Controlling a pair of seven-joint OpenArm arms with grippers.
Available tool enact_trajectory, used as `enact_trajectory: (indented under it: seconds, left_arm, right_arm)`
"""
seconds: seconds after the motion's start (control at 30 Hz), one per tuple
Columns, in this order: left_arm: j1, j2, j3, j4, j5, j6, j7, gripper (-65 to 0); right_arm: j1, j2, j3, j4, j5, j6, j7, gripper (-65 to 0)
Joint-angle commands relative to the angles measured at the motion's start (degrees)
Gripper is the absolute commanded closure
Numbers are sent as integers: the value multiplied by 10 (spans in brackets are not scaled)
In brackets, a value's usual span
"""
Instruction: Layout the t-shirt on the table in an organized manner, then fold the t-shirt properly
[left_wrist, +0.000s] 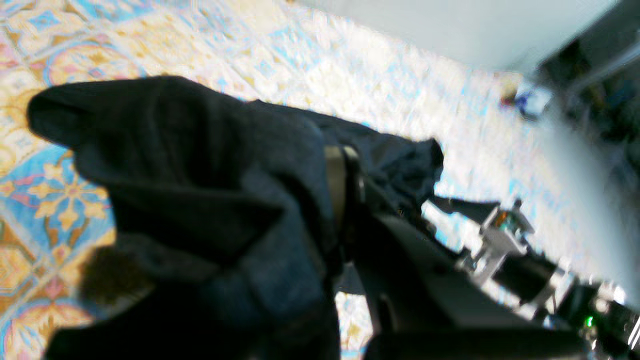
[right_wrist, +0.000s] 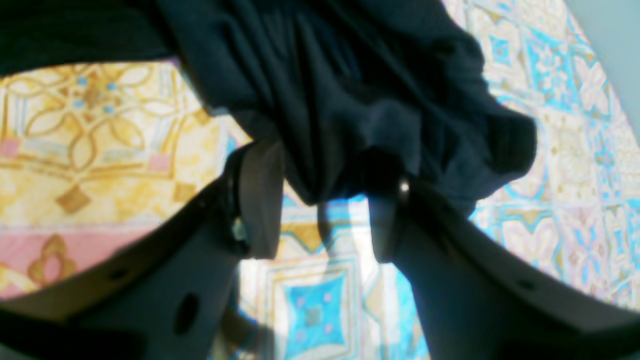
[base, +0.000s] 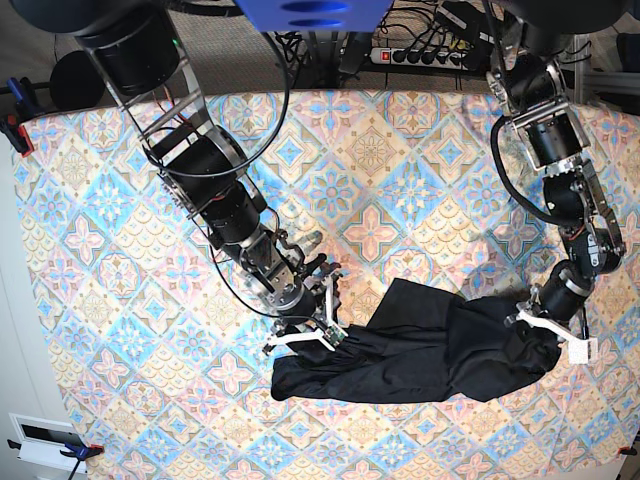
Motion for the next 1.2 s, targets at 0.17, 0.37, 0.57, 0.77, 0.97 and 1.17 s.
enact_trajectory:
  seconds: [0.17, 0.37, 0.57, 0.77, 0.97, 1.17]
  left_arm:
    - [-15, -5, -10, 15, -10, -5, 5, 0]
    - [-14, -5, -10, 38, -10, -5, 8, 0]
    - [-3, -5, -22, 39, -10, -5, 8, 0]
    - [-3, -5, -25, 39, -10, -5, 8, 0]
    - [-3, -5, -24, 39, -10, -5, 8, 0]
    - [-3, -5, -22, 40, -10, -5, 8, 0]
  right_arm:
    - [22, -5, 1, 10, 2, -8, 17, -256]
    - [22, -5, 1, 13, 2, -8, 17, -196]
    - [22, -5, 1, 13, 2, -8, 17, -85]
    - [22, -5, 1, 14, 2, -8, 18, 0]
    - [22, -5, 1, 15, 2, -8, 18, 0]
    - [21, 45, 0, 59, 2, -8, 0, 0]
